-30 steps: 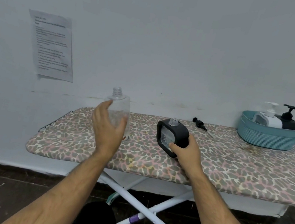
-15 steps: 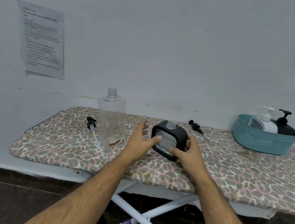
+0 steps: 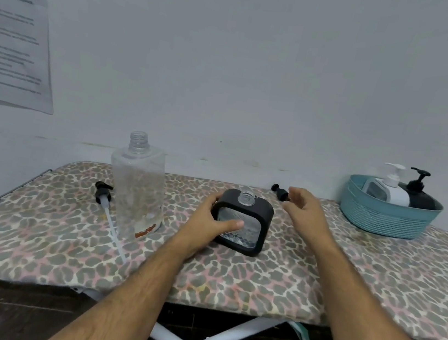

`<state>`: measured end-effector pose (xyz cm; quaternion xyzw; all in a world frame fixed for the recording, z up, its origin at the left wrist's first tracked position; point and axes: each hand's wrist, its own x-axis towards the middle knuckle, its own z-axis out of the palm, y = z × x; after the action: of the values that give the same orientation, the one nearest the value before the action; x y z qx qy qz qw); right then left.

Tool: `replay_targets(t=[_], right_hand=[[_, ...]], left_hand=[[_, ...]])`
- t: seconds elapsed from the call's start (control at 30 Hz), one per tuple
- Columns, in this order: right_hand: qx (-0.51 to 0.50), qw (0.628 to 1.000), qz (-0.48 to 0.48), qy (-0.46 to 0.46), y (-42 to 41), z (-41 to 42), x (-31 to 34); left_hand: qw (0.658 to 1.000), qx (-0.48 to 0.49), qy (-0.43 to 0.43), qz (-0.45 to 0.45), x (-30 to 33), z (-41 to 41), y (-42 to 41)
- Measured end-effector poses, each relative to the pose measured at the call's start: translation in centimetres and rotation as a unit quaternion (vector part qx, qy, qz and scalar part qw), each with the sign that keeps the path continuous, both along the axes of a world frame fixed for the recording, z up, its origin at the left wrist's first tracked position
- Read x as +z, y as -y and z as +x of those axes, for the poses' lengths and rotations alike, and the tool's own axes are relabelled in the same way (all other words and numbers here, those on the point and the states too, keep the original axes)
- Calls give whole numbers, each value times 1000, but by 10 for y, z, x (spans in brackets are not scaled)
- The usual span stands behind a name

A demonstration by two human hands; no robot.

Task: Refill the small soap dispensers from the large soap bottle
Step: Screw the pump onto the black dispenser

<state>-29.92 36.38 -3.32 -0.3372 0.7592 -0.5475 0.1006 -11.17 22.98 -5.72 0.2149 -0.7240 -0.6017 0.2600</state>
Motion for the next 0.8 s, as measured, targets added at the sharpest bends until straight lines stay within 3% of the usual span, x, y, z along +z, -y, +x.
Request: replay_targets(t=[0.2, 0.53, 0.8], right_hand=[[-59, 988, 107, -97, 39, -36, -6], [-112, 932, 275, -209, 86, -69, -21], [-186, 891, 331, -247, 101, -71, -23]], left_hand=[[1000, -6, -16, -18, -9, 0, 3], [999, -11, -33, -23, -15, -2, 7], [999, -8, -29, -22, -15, -2, 7]])
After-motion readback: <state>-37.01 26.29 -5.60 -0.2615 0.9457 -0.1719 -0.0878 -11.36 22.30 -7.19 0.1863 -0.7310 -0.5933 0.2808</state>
